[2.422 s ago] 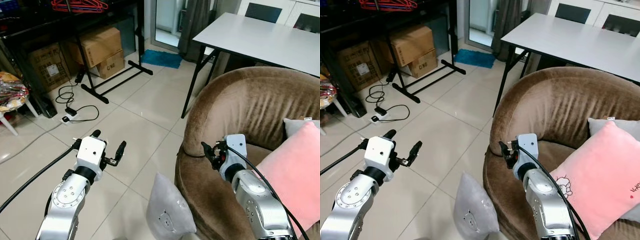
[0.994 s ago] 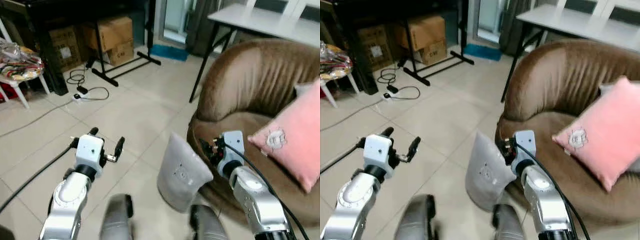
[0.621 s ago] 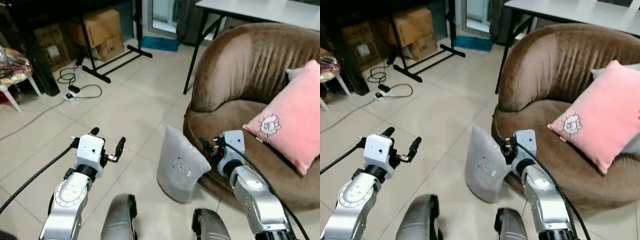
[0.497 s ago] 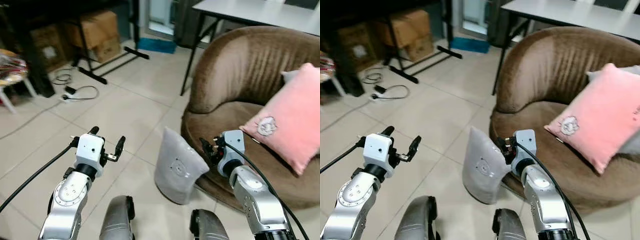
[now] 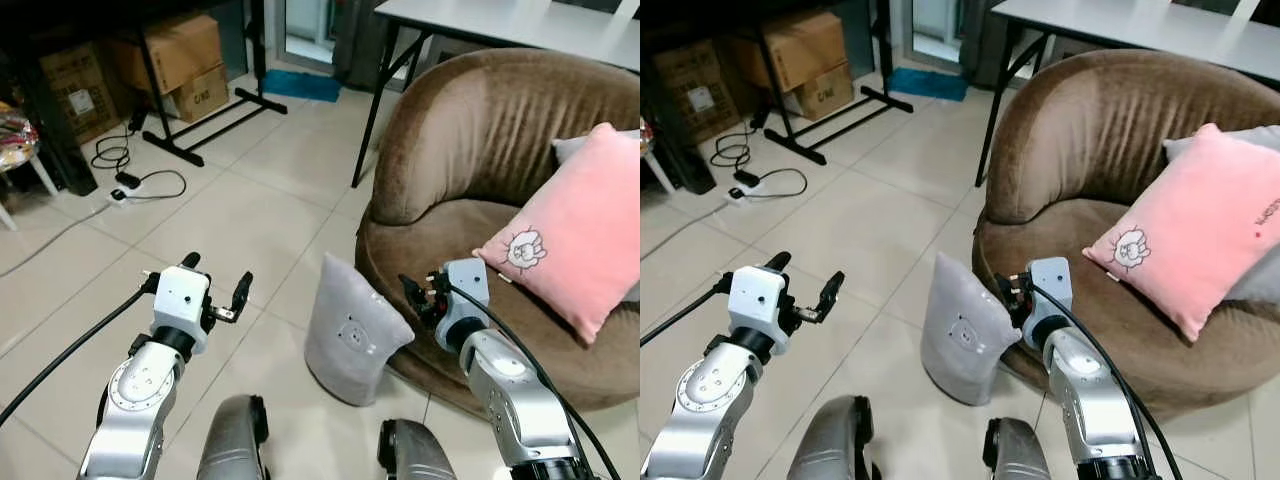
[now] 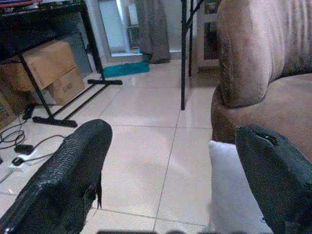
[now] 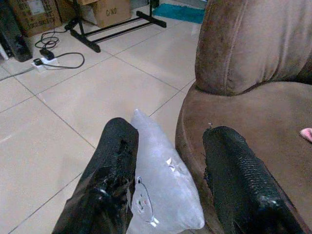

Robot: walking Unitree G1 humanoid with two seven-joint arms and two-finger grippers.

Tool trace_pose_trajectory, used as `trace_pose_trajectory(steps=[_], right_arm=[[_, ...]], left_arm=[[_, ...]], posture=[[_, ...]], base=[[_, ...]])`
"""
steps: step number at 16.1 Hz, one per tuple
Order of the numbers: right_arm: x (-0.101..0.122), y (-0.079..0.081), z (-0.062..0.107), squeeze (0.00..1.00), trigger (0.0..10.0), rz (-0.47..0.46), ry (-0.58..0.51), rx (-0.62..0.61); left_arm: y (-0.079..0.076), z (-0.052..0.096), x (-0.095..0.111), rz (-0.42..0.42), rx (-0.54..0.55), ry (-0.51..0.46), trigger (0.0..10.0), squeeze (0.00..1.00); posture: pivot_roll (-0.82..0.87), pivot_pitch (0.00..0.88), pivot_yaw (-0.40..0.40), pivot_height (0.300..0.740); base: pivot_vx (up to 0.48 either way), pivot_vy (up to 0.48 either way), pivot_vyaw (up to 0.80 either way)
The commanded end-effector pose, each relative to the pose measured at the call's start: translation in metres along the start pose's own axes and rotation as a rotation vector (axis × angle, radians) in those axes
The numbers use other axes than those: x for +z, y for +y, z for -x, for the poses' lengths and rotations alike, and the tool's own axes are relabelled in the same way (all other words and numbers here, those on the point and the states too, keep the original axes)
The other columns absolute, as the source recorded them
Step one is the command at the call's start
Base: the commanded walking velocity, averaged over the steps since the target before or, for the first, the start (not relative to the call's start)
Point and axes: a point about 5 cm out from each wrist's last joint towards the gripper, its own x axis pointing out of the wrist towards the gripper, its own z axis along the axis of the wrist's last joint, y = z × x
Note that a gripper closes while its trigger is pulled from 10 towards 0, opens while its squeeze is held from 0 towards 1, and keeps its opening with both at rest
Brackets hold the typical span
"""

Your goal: Move the pillow to the sofa from floor

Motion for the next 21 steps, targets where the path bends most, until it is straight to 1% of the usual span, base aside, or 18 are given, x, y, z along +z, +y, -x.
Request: trace_pose_trajectory(steps=[1,8,12,14,16,17,18,19,21], right_arm=[[0.0026,-0.0011,-0.0017,0.00,10.0,0.011,-0.004,-0.001],[0.0020,-0.0025,-0.0017,0.00,10.0,-0.012,-0.015,-0.042],[0.0030,-0.0028,-0.0022,0.00,10.0,0.008,-0.016,-0.041],[0.0025,-0.0029,-0.0029,0.00,10.0,-0.013,-0.018,-0.051],[0.0030,-0.0027,-0.0033,0.00,10.0,-0.012,-0.020,-0.048],[0.0032,-0.0027,-0.0034,0.00,10.0,-0.011,-0.021,-0.047],[0.0030,-0.0023,-0.0036,0.00,10.0,-0.019,-0.019,-0.045],[0.0026,-0.0023,-0.0037,0.00,10.0,-0.025,-0.019,-0.046],[0.0019,-0.0027,-0.0035,0.00,10.0,-0.032,-0.021,-0.048]], left_arm=[[-0.0030,-0.0015,0.0041,0.003,-0.019,-0.013,10.0,0.00],[-0.0022,-0.0040,0.0045,-0.001,-0.037,-0.010,10.0,0.00],[-0.0021,-0.0051,0.0049,-0.004,-0.039,-0.009,10.0,0.00],[-0.0017,-0.0053,0.0045,-0.004,-0.038,-0.007,10.0,0.00],[-0.0014,-0.0056,0.0042,-0.005,-0.036,-0.006,10.0,0.00],[-0.0012,-0.0060,0.0040,-0.009,-0.032,-0.006,10.0,0.00],[0.0013,-0.0078,0.0041,-0.030,0.004,-0.008,10.0,0.00],[0.0023,-0.0087,0.0047,-0.034,0.016,-0.016,10.0,0.00],[0.0026,-0.0099,0.0047,-0.032,0.017,-0.016,10.0,0.00]], posture=[[-0.08,0.000,-0.050,0.630],[-0.09,0.000,-0.030,0.630],[-0.09,0.000,-0.030,0.630],[-0.08,0.000,-0.031,0.630],[-0.08,0.000,-0.030,0.630],[-0.08,0.000,-0.029,0.630],[-0.09,0.000,-0.028,0.630],[-0.09,0.000,-0.028,0.625],[-0.09,0.000,-0.026,0.600]], base=[[0.307,0.000,0.00],[0.311,0.000,0.00],[0.312,0.000,0.00],[0.309,0.000,0.00],[0.308,0.000,0.00],[0.281,0.000,0.00],[0.000,0.000,0.00],[0.000,0.000,0.00],[0.000,0.000,0.00]])
